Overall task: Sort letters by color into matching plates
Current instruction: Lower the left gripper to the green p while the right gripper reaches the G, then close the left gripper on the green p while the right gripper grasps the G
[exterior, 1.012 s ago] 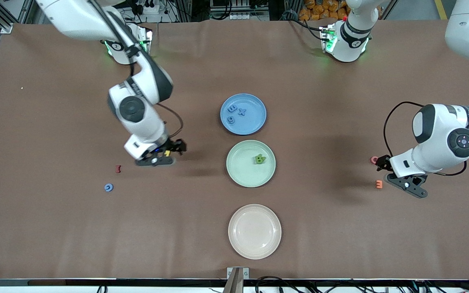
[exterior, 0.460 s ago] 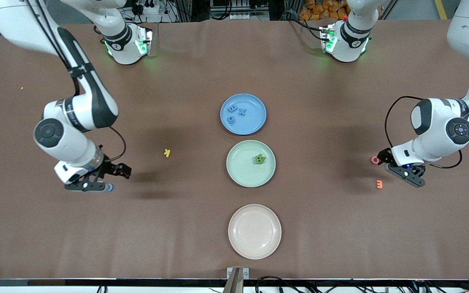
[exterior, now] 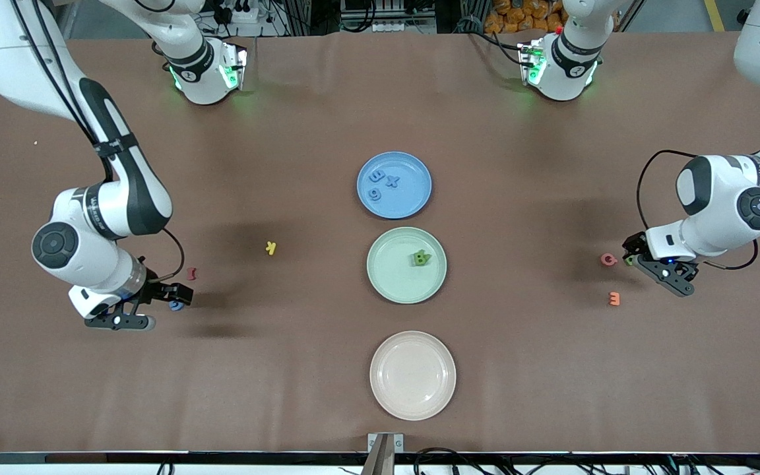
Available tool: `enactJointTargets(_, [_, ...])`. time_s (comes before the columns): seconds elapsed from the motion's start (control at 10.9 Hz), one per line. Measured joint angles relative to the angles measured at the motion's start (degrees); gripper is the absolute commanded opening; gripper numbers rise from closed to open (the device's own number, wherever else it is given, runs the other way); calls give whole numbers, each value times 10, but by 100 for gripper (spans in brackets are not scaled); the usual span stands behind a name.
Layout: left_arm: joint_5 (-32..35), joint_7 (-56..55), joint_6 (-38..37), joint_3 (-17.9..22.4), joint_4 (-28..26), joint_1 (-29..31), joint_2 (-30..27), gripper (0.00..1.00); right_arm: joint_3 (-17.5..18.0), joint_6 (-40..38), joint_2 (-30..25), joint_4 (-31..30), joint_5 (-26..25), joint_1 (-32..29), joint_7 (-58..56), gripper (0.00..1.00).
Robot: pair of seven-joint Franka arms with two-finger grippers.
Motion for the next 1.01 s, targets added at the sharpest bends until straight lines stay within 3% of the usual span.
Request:
enactJointTargets(0.28, [0, 55, 9, -2, -2, 2, 0, 77, -6, 0, 41, 27, 0, 0, -20, 100])
enactJointTargets(0.74, [2, 70, 13, -2, -9, 8, 5, 77, -13, 31, 81, 41, 0, -11, -45, 100])
enactJointTargets(1.01, [2, 74, 15, -2, -12, 21, 11, 68, -13, 39, 90, 41, -1, -18, -50, 100])
